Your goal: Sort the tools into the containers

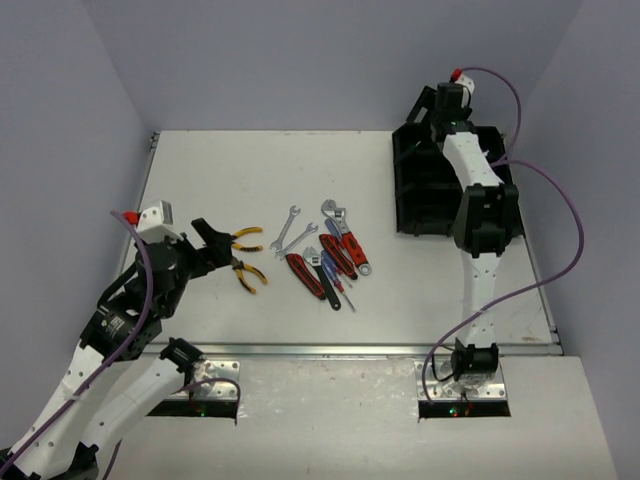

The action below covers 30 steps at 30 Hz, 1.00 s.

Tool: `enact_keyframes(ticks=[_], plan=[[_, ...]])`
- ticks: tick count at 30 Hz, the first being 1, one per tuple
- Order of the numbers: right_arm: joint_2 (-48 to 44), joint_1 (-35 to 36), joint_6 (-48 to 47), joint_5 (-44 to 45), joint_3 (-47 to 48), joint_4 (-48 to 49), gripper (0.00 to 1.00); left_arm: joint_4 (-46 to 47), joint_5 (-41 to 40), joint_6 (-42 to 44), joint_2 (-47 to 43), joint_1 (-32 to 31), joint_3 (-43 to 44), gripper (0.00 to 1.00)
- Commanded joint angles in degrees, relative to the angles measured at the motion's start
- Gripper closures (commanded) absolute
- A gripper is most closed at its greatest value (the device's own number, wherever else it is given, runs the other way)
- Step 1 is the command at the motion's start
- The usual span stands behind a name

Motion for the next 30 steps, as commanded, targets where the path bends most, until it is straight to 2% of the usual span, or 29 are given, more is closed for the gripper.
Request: enact_keyframes(ticks=[1,3,4,7,9,12,14,18,20,21,24,26,28,30], plan=[[-14.9,1.9,-2.2,-2.9,-1.0,-3.8,0.01,2.2,-0.9,0.5,-0.9,0.4,0.0,0.00],[-23.5,3.9,-3.7,-0.6,-6.1,-10.4,0.01,1.6,-1.8,-0.2,-0.9,0.6,0.0,0.00],[-26.9,5.7,-4.8,-0.6,-15.0,-10.7,0.01,1.1,-3.2,-1.0,-0.7,1.1,0.0,0.00],[-39.6,10.8,-6.6,-4.7,-28.9,-9.3,0.01,0.7,-5.1,-1.6,-0.4,1.6,-0.3,0.00],[-43.1,14.8,-9.2,-2.4,-35.5,-11.6,0.01,0.6,-5.4,-1.9,0.4,2.1,-0.2,0.00],[-46.8,23.3,-11.9,7.7,-40.4,-16.6,0.01,0.1,-5.8,-2.4,1.8,2.6,0.0,0.00],[-48.0,26.1,-11.2,9.5,-44.6,-18.4,0.01,-0.2,-5.8,-2.5,2.7,2.7,0.1,0.00],[-50.9,27.2,-5.2,-7.6,-51.6,-17.1,0.01,-0.1,-5.6,-2.5,3.0,2.8,0.1,0.00],[-52.7,29.1,-3.6,-16.4,-57.1,-9.9,0.01,-0.1,-5.5,-2.5,2.9,3.0,0.1,0.00],[-52.7,30.7,-3.2,-14.9,-58.4,-9.8,0.03,0.0,-5.4,-2.5,2.8,3.0,0.1,0.00],[-45.1,37.8,-4.3,-5.2,-53.8,-18.5,0.12,0.1,-5.0,-2.4,2.6,3.0,0.0,0.00],[-41.4,40.0,-4.6,-4.7,-52.9,-18.8,0.21,0.3,-4.9,-2.4,2.2,3.0,-0.1,0.00],[-38.5,41.5,-4.9,-4.5,-52.1,-19.0,0.36,0.5,-4.5,-2.2,2.0,3.0,-0.2,0.00],[-35.0,42.3,-4.9,-3.9,-50.2,-20.4,0.43,1.0,-3.9,-1.7,1.7,3.0,-0.3,0.00]])
